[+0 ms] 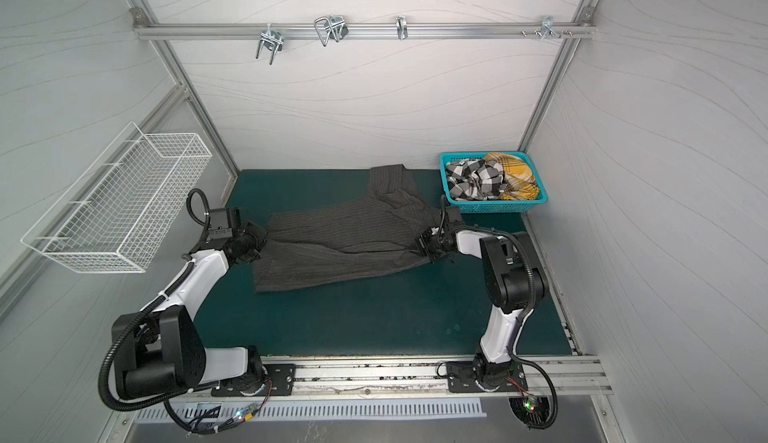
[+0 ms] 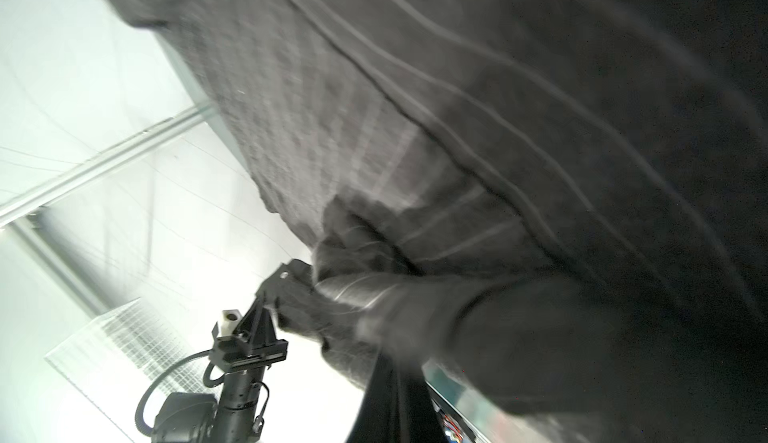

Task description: Fold and stack the long sleeve shirts

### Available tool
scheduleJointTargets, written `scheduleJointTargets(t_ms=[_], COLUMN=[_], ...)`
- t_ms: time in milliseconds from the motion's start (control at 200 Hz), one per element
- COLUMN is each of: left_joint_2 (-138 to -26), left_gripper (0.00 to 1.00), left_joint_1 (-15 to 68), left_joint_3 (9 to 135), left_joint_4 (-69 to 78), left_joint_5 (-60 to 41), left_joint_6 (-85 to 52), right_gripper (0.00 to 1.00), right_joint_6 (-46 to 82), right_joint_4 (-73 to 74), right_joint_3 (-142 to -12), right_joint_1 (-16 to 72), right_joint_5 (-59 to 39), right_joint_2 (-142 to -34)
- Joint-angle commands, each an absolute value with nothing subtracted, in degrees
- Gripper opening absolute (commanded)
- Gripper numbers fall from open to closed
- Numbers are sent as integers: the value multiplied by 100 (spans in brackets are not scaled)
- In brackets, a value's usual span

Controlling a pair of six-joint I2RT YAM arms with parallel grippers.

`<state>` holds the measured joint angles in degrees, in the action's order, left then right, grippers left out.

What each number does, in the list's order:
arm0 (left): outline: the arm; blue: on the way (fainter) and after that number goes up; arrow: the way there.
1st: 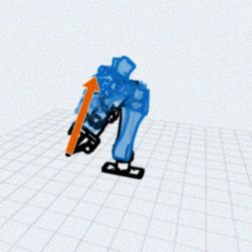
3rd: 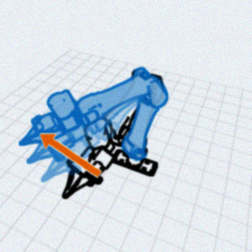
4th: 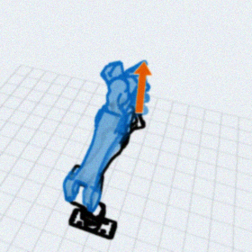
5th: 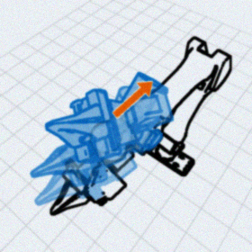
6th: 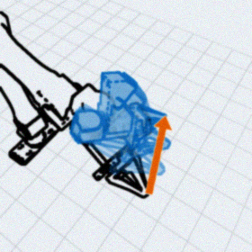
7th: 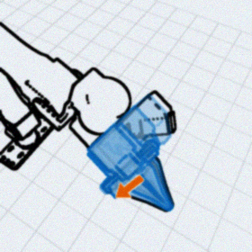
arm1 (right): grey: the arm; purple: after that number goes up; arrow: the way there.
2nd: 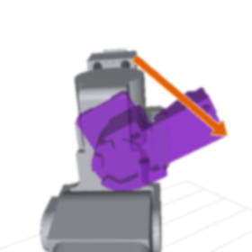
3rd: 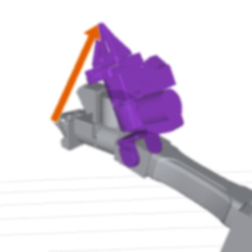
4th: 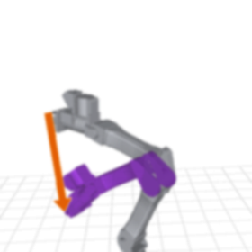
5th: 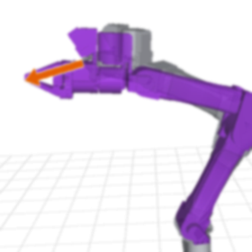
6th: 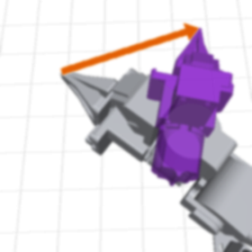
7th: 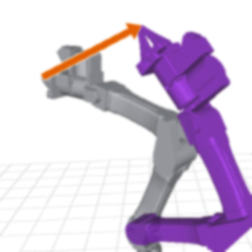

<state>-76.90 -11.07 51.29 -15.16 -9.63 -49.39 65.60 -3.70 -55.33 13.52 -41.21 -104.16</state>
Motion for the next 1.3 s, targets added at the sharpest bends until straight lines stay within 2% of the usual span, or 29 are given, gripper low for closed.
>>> scheduleJointTargets(t_ms=[0, 130, 410, 695, 715, 725, 770, 830, 875, 895, 915, 1060, 1090, 1170, 1296], left_joint_2=[-7538, -7090, -7247, -6754, -6712, -6696, -6598, -6395, -6149, -6051, -5905, -5814, -5886, -6013, -6400], left_gripper=[0, 0, 0, 0, 6, 11, 33, 47, 56, 67, 72, 76, 73, 59, 54], left_joint_1=[-1133, -1184, -1675, -1705, -1705, -1703, -1705, -1698, -1705, -1705, -1705, -1634, -1634, -1482, -404], left_joint_3=[5668, 5276, 3047, 2939, 2938, 2947, 2982, 3040, 3078, 3104, 3150, 4136, 4283, 4505, 4659], left_joint_4=[-418, -387, 163, -257, -315, -360, -583, -962, -1247, -1417, -1589, -3477, -3713, -3993, -3533], left_joint_5=[-1334, -779, -961, -1015, -1032, -1047, -1100, -1084, -1004, -946, -880, 15, 73, -34, 64], left_joint_6=[-5331, -5090, -5128, -4940, -4939, -4935, -4933, -4943, -4975, -4976, -4960, -4688, -4727, -4962, -5415], right_gripper=[0, 0, 0, 0, 0, 2, 27, 57, 69, 72, 73, 72, 68, 58, 42], right_joint_6=[6748, 6782, 6821, 6613, 6554, 6520, 6364, 6056, 5692, 5518, 5348, 4282, 4116, 3737, 3673], right_joint_4=[-295, 75, 932, 568, 451, 403, 113, -414, -1002, -1279, -1490, -3293, -3544, -4078, -4150], right_joint_3=[-5580, -5279, -4788, -5002, -5049, -5070, -5135, -5188, -5273, -5304, -5323, -5478, -5511, -5707, -6238], right_joint_1=[1291, 1298, 1669, 1686, 1695, 1705, 1714, 1714, 1693, 1680, 1660, 1328, 1254, 1195, 1511], right_joint_5=[-4184, -4117, -4158, -4201, -4215, -4221, -4237, -4228, -4169, -4112, -4054, -3712, -3661, -3353, -3038], right_joint_2=[-10246, -10093, -10595, -10556, -10540, -10525, -10442, -10241, -10051, -9951, -9848, -9196, -9074, -8813, -8965])
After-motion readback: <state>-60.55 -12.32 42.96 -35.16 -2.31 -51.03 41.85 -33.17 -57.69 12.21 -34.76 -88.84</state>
